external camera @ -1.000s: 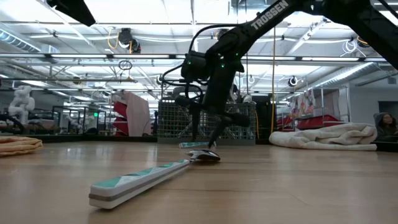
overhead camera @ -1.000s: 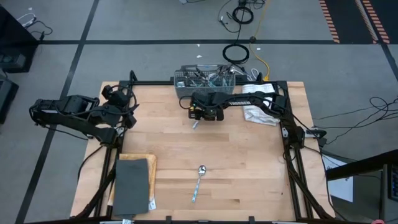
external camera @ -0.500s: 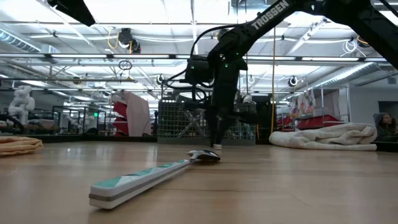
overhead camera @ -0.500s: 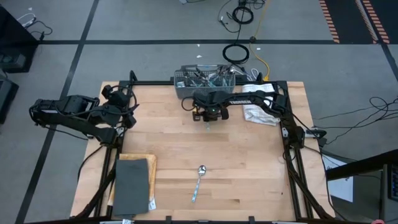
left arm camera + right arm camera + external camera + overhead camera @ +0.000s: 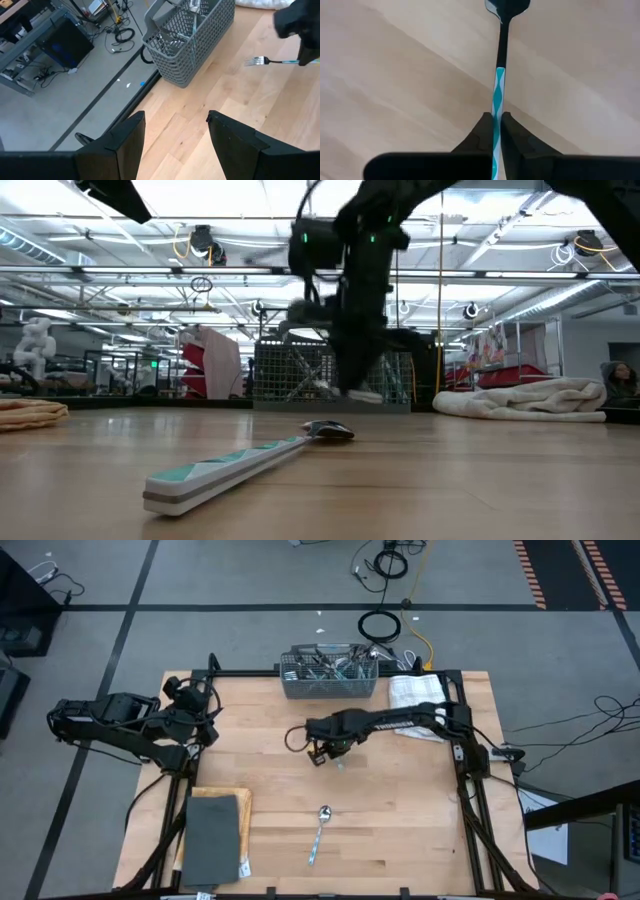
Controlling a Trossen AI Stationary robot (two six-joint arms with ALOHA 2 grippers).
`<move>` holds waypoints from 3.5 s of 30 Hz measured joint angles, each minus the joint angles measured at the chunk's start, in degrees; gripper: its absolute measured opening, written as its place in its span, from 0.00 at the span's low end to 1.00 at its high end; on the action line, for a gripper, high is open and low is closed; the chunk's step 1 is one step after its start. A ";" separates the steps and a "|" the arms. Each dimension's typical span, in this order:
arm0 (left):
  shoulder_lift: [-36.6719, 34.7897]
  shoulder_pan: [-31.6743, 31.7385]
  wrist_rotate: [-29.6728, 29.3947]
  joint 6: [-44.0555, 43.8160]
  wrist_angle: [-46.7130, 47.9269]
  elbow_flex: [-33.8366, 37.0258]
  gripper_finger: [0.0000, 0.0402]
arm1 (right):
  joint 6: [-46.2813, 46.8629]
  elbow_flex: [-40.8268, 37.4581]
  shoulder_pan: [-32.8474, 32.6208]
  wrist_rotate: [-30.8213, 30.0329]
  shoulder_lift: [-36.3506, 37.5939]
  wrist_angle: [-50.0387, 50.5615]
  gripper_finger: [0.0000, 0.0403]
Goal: Sort silverware
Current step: Put the blue fork into the gray silverware rack, then put the blue spoon into the gray silverware rack
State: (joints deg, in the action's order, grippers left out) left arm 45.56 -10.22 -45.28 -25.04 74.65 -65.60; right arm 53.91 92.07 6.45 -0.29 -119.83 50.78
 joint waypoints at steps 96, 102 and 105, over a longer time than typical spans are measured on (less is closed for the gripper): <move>1.13 0.34 -10.36 -2.98 -13.80 0.02 0.56 | -75.87 0.24 20.16 -1.89 24.84 -22.59 0.35; 4.22 4.22 -9.04 -2.70 -23.98 0.02 0.56 | -62.63 0.23 15.16 -1.73 28.59 -10.47 0.35; 6.25 6.19 -3.27 0.58 -27.59 0.02 0.56 | -58.69 0.28 9.88 4.35 29.13 -3.78 0.35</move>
State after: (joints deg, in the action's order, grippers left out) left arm 51.81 -4.03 -48.55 -24.46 47.06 -65.58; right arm -4.79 92.36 16.33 4.06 -90.70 47.00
